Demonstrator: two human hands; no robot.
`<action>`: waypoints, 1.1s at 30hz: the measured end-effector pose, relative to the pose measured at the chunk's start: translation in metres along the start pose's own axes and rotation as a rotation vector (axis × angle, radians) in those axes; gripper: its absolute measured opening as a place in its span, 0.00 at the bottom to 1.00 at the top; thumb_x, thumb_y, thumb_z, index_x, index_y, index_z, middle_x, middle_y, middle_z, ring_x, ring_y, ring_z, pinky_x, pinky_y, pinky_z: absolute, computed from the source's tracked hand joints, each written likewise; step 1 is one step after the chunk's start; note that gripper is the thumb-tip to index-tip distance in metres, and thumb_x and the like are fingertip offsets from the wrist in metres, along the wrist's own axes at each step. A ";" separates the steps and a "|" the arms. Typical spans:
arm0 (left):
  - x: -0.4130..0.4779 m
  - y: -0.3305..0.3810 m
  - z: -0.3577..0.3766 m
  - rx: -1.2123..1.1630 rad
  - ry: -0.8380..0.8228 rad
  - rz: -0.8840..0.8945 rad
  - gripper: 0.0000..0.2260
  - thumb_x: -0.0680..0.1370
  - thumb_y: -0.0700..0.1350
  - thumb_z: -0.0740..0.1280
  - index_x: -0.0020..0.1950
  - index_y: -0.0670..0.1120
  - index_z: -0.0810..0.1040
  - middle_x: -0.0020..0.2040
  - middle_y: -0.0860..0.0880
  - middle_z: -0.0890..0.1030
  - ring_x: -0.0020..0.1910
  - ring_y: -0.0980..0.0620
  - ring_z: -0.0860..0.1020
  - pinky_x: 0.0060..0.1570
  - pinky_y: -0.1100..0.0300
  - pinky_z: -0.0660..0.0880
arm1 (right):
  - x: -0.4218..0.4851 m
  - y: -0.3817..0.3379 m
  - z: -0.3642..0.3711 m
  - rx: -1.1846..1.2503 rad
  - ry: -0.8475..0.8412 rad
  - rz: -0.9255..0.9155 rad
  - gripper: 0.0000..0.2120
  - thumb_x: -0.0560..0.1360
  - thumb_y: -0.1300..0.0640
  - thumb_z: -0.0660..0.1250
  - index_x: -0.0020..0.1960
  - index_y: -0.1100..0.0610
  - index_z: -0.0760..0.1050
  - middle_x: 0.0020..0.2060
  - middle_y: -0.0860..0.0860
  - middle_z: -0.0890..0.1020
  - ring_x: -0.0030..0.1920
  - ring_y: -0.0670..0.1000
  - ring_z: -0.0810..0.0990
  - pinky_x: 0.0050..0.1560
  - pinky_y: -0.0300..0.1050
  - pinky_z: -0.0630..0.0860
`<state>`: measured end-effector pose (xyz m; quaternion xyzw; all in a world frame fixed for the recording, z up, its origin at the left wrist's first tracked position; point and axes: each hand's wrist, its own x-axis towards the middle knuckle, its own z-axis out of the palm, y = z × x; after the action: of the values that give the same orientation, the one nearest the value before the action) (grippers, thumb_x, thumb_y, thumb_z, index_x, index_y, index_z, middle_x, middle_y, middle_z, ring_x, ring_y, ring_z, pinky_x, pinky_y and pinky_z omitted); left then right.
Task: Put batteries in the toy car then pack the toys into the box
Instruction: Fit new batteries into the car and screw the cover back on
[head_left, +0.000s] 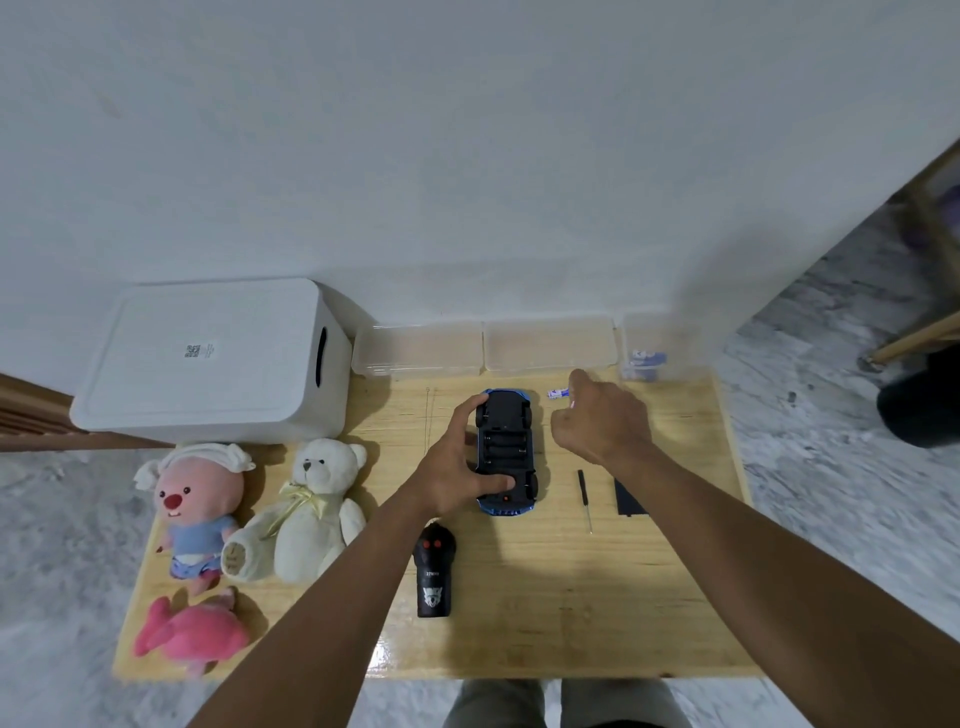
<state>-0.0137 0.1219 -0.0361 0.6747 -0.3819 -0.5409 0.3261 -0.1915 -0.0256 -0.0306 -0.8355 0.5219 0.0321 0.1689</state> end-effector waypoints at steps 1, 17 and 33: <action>0.000 0.000 0.000 -0.003 -0.002 -0.004 0.48 0.70 0.38 0.81 0.79 0.63 0.55 0.61 0.50 0.76 0.62 0.48 0.78 0.56 0.55 0.80 | 0.000 0.000 0.001 -0.049 0.021 -0.047 0.12 0.76 0.48 0.62 0.55 0.55 0.70 0.42 0.52 0.81 0.40 0.58 0.79 0.38 0.47 0.72; -0.007 0.007 -0.004 -0.027 0.025 -0.014 0.49 0.69 0.39 0.81 0.77 0.67 0.56 0.62 0.46 0.75 0.56 0.45 0.83 0.56 0.50 0.82 | -0.022 -0.001 -0.001 0.338 0.178 -0.052 0.09 0.79 0.51 0.66 0.59 0.44 0.74 0.45 0.42 0.84 0.42 0.51 0.81 0.41 0.46 0.77; -0.017 0.042 0.006 -0.057 0.086 0.085 0.49 0.69 0.38 0.81 0.77 0.68 0.57 0.61 0.48 0.75 0.47 0.47 0.86 0.53 0.47 0.84 | -0.063 -0.042 -0.009 0.902 0.357 0.237 0.06 0.69 0.49 0.79 0.43 0.48 0.85 0.42 0.38 0.85 0.46 0.38 0.81 0.46 0.32 0.72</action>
<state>-0.0281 0.1157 0.0069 0.6707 -0.3804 -0.5079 0.3840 -0.1845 0.0429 0.0028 -0.6066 0.5960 -0.3214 0.4164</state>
